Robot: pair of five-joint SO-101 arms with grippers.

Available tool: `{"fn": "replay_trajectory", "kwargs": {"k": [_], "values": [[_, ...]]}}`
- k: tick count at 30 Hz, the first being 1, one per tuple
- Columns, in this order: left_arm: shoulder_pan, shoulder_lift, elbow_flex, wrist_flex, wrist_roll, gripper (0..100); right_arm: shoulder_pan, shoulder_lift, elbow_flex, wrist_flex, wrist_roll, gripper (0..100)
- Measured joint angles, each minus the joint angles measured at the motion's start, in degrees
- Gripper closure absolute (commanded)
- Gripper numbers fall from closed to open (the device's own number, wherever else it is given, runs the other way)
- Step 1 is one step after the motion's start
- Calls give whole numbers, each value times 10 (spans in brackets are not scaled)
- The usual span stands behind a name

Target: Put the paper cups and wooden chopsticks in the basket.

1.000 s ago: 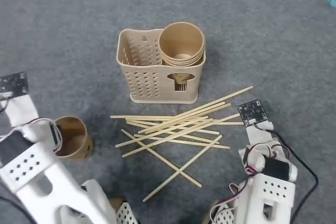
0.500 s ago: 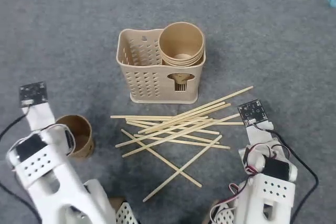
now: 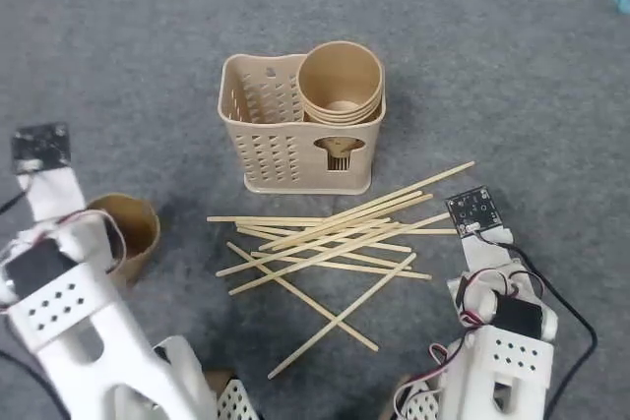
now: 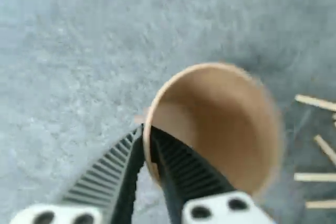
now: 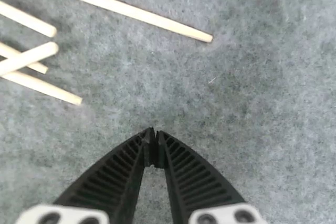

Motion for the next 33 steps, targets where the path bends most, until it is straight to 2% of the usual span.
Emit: {"fn": "replay_trajectory", "kwargs": {"k": [8,17,22,27,30,33], "values": [[-1,0,-134,52,113,988,0,0,0,0,0,991],[36,0,-202,90,137,988,0,0,0,0,0,991],[67,0,-266,91,227,988,0,0,0,0,0,991],[144,0,-355,91,355,987,0,0,0,0,0,991],[216,-1,-401,90,415,987,0,0,0,0,0,991],[300,-1,-423,53,451,987,0,0,0,0,0,991]]}}
